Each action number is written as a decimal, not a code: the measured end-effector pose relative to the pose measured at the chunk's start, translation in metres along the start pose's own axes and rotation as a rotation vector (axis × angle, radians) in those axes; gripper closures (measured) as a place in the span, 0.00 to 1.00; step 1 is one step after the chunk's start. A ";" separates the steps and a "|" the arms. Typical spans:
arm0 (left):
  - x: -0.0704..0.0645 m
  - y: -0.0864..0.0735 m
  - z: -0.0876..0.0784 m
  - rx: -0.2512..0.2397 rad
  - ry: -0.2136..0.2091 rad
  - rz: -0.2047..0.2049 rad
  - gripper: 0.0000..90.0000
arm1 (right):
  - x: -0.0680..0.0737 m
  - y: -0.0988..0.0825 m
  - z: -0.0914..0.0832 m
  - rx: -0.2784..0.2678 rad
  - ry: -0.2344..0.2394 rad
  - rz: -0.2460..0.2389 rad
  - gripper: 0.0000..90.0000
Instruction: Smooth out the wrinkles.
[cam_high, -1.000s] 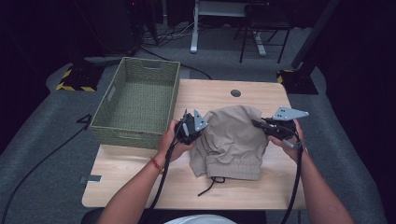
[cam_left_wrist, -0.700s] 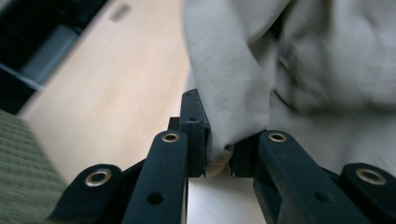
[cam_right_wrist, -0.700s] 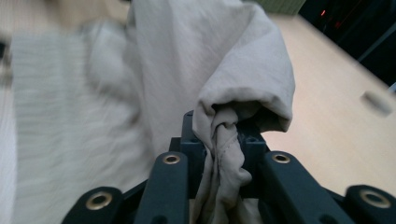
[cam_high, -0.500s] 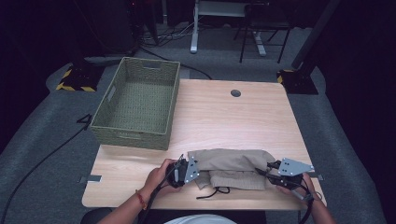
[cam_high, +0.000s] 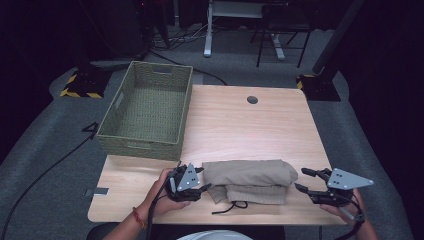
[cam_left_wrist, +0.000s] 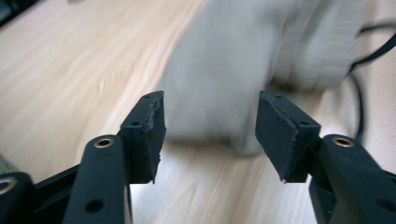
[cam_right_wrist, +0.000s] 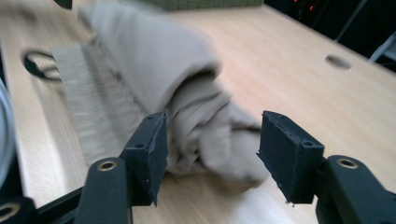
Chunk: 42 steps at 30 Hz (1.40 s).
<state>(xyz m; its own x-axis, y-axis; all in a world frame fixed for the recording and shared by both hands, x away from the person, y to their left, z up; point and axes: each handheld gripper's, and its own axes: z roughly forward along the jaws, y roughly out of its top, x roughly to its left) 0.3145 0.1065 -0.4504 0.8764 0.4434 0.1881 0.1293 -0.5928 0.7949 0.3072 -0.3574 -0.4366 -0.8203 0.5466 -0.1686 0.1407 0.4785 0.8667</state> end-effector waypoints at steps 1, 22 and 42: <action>0.001 0.006 0.000 0.001 0.009 0.012 0.49 | -0.001 0.006 -0.007 -0.012 -0.006 -0.003 0.47; -0.018 0.011 0.072 0.170 -0.135 0.117 0.60 | 0.031 0.008 0.069 0.260 0.031 0.034 0.55; -0.020 0.018 0.037 0.076 -0.165 0.072 0.62 | -0.002 0.011 0.086 0.202 -0.266 0.108 0.48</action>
<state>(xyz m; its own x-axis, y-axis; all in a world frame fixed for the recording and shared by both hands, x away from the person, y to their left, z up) 0.3164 0.0623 -0.4613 0.9479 0.2856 0.1414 0.0924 -0.6709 0.7358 0.3584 -0.2938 -0.4667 -0.6255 0.7484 -0.2205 0.3474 0.5203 0.7801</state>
